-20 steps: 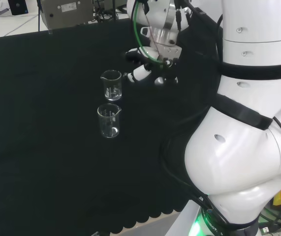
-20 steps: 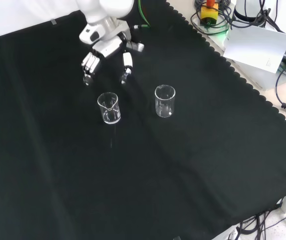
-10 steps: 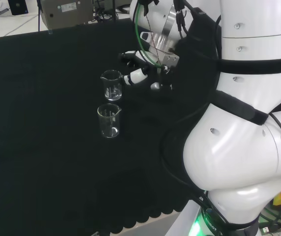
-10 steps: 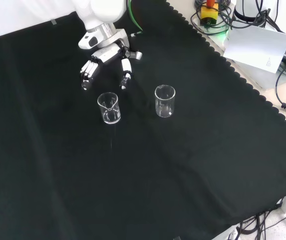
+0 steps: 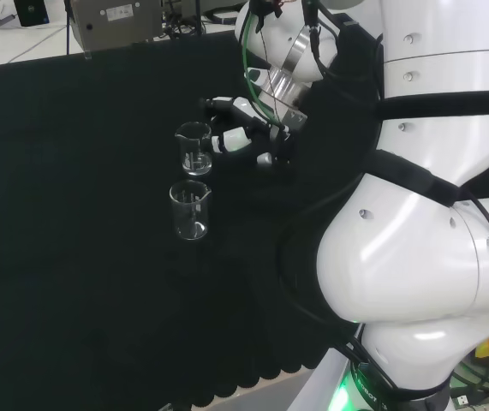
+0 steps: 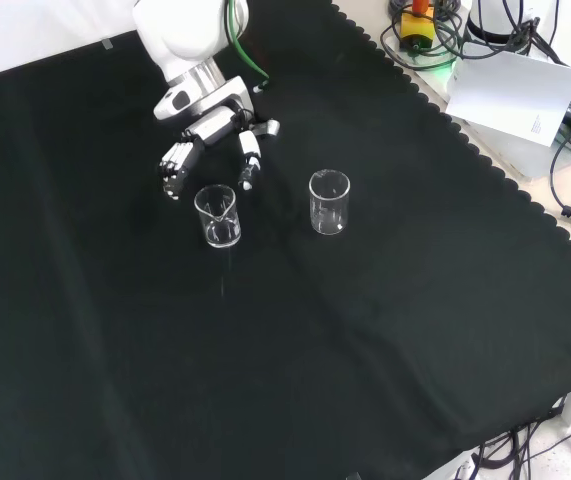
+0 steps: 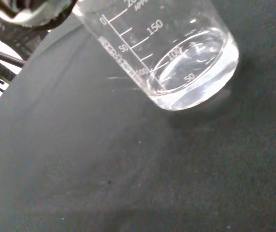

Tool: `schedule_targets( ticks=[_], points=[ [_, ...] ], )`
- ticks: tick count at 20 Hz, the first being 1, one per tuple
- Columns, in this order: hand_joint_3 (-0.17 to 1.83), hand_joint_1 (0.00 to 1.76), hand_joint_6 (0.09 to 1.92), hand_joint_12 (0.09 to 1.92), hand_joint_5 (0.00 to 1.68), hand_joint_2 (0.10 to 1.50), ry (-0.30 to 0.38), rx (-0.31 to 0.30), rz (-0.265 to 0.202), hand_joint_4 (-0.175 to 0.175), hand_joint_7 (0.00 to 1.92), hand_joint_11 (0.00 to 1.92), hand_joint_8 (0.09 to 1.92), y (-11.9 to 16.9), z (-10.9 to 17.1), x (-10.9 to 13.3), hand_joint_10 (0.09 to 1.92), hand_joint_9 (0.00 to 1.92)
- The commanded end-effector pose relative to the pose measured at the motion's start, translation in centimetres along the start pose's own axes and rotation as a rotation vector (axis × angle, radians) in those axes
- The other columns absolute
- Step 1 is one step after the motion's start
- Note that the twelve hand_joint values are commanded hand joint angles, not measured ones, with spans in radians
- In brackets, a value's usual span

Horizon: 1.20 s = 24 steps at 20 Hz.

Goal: Pick up the beaker on the right.

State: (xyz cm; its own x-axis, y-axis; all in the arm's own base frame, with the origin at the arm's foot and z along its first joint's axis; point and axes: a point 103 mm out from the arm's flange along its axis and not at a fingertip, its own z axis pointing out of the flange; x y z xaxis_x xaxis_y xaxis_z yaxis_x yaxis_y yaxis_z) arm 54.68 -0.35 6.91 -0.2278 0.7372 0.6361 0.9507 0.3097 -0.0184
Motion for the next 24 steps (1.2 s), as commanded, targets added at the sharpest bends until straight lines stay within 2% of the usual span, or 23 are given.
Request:
schedule_targets(
  ticks=[1,7,15,24],
  points=[
    [0.57,0.79,0.09,1.35,0.27,0.52,0.073,-0.013,-0.023,-0.016,0.22,0.15,0.66,1.0,1.4,0.1,0.60,0.39],
    [0.57,0.81,0.09,1.36,0.31,0.52,0.089,-0.048,-0.027,-0.016,0.25,0.14,0.67,1.4,2.1,-0.1,0.61,0.42],
    [0.58,0.85,0.09,1.35,0.42,0.51,0.104,-0.048,-0.032,-0.018,0.34,0.17,0.69,1.9,3.0,-0.1,0.61,0.51],
    [0.59,0.89,0.09,1.35,0.47,0.51,0.123,-0.123,-0.028,-0.024,0.36,0.17,0.69,2.3,3.6,0.0,0.59,0.52]
  ],
)
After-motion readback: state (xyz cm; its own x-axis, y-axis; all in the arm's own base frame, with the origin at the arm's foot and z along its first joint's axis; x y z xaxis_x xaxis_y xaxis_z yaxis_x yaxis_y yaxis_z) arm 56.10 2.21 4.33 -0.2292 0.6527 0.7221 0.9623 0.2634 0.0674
